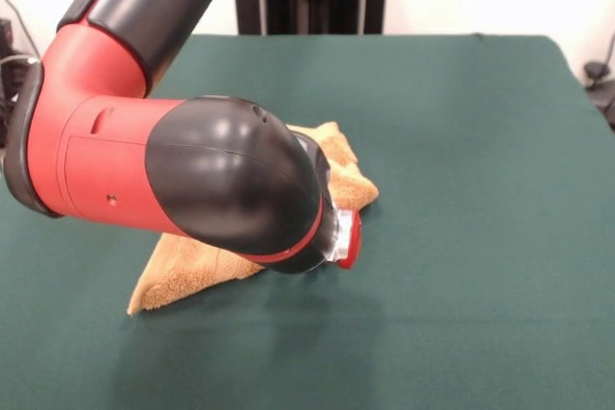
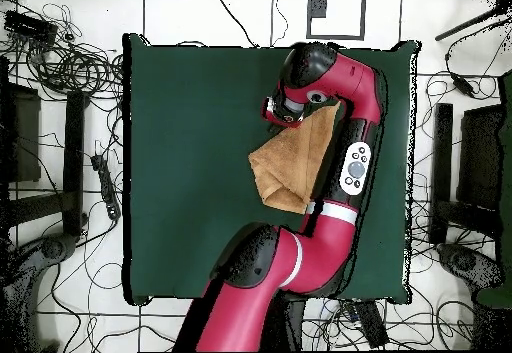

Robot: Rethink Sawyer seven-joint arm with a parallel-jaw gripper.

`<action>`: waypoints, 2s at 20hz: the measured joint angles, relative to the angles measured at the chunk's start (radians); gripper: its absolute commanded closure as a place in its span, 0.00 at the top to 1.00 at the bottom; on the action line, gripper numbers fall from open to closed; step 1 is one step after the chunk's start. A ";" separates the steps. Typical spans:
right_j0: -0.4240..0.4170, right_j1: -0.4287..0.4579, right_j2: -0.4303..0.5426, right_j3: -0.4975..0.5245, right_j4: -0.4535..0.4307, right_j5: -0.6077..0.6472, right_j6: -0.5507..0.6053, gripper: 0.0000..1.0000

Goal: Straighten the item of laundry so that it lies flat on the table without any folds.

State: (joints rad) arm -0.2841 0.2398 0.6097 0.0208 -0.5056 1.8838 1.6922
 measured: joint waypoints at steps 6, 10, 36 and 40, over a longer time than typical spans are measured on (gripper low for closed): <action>-0.002 0.001 0.048 -0.017 -0.046 0.022 -0.007 0.00; -0.009 0.000 0.083 -0.024 -0.072 0.035 -0.007 0.00; -0.045 -0.006 0.261 -0.043 -0.212 0.093 -0.007 0.00; -0.048 -0.006 0.273 -0.043 -0.223 0.097 -0.007 0.00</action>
State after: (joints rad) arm -0.3319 0.2333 0.8831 -0.0219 -0.7286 1.9807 1.6856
